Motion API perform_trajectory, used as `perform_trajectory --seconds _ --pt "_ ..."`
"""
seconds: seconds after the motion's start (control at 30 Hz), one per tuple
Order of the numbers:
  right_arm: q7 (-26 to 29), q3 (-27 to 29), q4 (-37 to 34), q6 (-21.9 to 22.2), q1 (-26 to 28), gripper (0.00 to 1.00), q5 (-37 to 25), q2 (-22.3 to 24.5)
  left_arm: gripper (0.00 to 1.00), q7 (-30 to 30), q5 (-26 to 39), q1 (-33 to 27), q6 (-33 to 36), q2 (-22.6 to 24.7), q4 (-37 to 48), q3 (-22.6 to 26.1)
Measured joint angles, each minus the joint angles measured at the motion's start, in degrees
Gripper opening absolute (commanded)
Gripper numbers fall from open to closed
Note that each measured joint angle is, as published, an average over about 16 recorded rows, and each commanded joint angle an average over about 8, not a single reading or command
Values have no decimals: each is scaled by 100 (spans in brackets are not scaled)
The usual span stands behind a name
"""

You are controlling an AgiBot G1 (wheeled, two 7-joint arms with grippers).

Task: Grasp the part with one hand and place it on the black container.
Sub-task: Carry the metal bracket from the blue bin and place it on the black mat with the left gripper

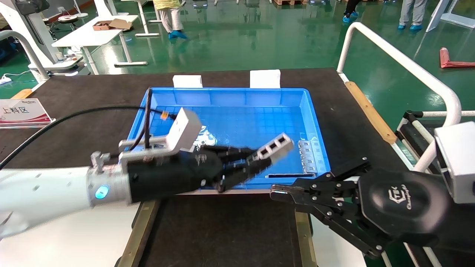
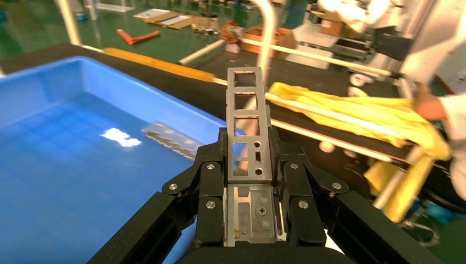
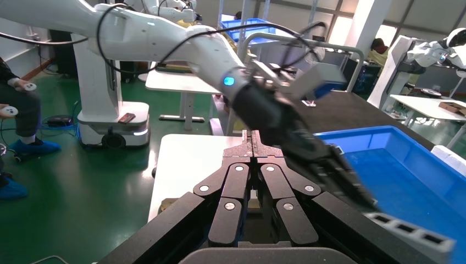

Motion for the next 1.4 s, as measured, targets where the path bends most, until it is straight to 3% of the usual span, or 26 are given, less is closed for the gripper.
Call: perform_trajectory --seconds 0.3,0.63,1.07,1.4 --pt "0 0 0 0 0 0 0 0 0 -257 -119 804 -396 -648 -1051 122" --pt "0 0 0 0 0 0 0 0 0 -399 -203 1747 -1078 -794 -1191 358" --pt "0 -1 0 0 0 0 1 0 0 -598 -183 2764 -3370 -102 -1185 554" --pt "-1 -1 0 0 0 0 1 0 0 -639 -178 3194 -5091 582 -1176 664"
